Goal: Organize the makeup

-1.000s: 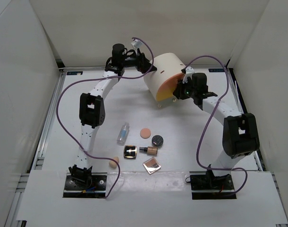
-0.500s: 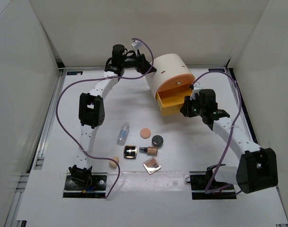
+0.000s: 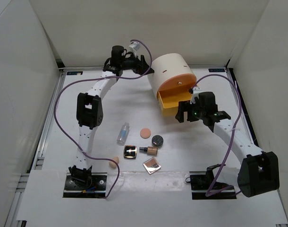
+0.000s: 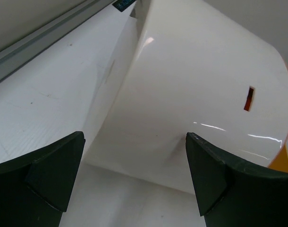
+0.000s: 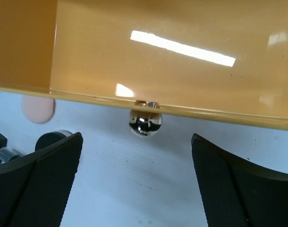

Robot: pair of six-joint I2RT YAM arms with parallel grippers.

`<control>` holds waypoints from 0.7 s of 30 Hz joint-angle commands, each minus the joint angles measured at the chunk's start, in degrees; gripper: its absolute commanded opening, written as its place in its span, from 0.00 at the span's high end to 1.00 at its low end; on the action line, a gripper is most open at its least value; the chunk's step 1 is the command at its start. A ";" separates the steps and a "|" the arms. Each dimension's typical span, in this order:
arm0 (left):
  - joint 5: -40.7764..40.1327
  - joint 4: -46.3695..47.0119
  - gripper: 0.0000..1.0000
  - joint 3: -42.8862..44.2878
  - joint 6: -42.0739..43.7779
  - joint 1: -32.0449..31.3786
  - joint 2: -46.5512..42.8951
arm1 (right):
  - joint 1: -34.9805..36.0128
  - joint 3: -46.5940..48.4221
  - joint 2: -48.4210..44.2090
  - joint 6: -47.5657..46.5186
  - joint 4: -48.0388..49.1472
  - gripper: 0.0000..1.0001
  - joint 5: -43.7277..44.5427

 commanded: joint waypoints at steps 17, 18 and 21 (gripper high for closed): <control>-44.79 -14.51 0.02 -60.54 -4.70 3.82 -62.43 | 27.12 7.24 -4.01 -7.47 -18.69 0.01 4.13; -45.87 -16.28 0.02 -61.89 -5.68 3.29 -66.28 | 29.06 7.50 -2.43 -7.84 -17.64 0.01 4.40; -47.99 -24.72 0.02 -66.71 -9.55 1.97 -72.62 | 36.97 8.47 3.90 -10.82 -10.98 0.03 6.68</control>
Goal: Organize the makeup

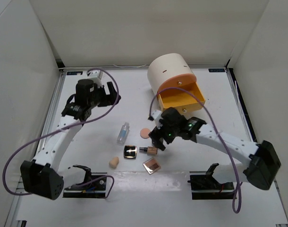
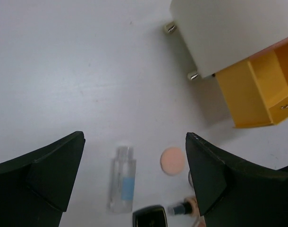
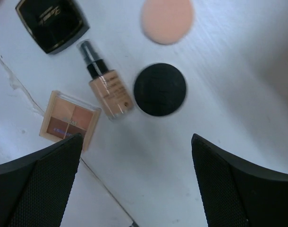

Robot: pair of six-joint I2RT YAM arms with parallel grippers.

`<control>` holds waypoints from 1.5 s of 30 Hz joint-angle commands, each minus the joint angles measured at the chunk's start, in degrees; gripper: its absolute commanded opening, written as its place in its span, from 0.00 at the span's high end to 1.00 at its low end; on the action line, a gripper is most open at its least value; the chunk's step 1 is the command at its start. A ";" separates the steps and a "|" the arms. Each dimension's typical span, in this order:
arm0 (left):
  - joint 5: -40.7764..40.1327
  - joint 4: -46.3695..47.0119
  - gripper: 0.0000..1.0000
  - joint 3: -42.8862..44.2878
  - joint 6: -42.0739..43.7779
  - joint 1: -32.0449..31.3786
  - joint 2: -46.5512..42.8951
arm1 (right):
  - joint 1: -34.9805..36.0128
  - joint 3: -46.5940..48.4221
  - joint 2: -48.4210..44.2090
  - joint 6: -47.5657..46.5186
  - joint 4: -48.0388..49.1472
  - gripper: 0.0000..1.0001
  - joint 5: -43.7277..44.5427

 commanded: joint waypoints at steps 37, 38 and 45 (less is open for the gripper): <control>-19.14 -39.28 0.02 -12.25 -20.08 -3.38 -24.40 | 17.54 0.79 21.81 -11.54 21.55 0.89 16.13; -19.14 -39.63 0.02 -12.24 -20.26 -3.38 -25.19 | 17.37 1.66 20.76 -11.81 21.90 0.95 15.70; -18.97 -39.81 0.02 -12.42 -19.91 -3.38 -24.40 | 15.08 7.20 7.59 -15.76 19.45 1.00 14.28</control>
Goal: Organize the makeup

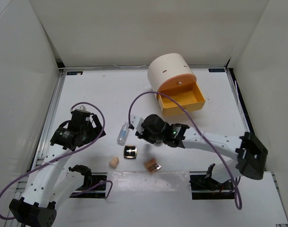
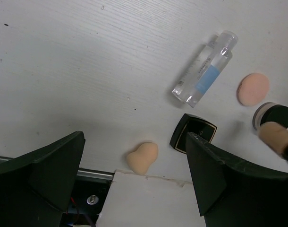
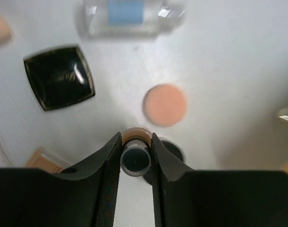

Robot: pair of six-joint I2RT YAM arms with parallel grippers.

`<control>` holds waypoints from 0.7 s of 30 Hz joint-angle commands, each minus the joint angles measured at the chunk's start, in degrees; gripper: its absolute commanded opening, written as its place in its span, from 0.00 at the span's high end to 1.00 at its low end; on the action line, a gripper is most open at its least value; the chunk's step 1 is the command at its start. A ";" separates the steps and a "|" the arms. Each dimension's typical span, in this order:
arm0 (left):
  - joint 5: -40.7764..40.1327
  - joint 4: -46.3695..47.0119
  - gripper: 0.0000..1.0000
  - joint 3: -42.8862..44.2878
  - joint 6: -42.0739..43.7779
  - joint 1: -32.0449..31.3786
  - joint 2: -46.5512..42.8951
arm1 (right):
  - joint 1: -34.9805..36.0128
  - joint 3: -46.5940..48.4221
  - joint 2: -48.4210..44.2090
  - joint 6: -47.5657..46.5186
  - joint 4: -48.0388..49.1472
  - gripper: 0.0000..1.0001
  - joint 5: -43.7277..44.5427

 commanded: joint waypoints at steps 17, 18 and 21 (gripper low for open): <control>1.93 -3.69 0.02 2.10 0.18 -0.17 -0.25 | -30.25 21.78 -8.86 -15.26 -5.36 1.00 2.08; 2.38 -4.13 0.02 1.75 0.27 -0.26 -0.25 | -30.95 22.48 -8.15 -15.79 -6.77 1.00 2.43; 3.87 -5.45 0.02 1.13 0.79 -0.26 0.10 | -30.61 23.19 -4.63 -17.11 -10.29 1.00 7.78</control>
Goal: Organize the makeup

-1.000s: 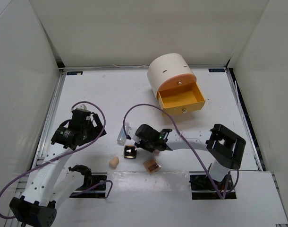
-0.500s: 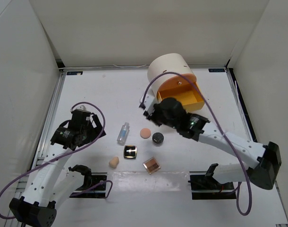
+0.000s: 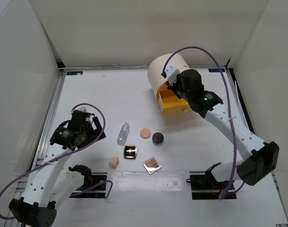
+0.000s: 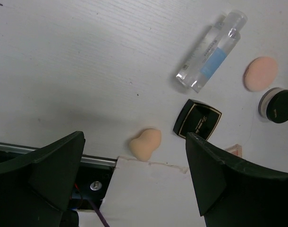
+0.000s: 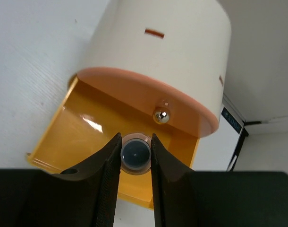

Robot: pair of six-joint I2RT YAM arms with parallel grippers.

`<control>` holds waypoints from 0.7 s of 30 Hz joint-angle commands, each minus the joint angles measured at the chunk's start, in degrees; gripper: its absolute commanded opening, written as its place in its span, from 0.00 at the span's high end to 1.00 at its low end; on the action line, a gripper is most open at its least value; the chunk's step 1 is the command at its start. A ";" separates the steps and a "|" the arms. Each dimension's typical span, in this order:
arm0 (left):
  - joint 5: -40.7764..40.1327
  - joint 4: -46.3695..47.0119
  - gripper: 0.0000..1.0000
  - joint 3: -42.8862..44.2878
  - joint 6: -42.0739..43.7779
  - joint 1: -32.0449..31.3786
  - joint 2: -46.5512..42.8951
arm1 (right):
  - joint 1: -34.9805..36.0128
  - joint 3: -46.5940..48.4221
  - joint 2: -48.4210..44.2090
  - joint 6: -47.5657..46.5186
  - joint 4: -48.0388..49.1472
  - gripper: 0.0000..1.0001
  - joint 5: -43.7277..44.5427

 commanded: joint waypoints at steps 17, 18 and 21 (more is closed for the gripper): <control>10.87 -2.40 0.02 -7.06 -0.30 -0.17 -1.74 | 1.02 1.15 10.89 -1.70 -3.25 0.67 9.44; 10.87 -2.40 0.02 -7.24 -0.30 -0.17 -1.74 | 1.03 1.33 10.89 -1.52 -3.60 0.60 9.18; 11.05 -2.40 0.02 -7.59 -0.48 -0.17 -1.39 | 1.20 2.12 10.54 -0.73 -3.61 0.51 7.25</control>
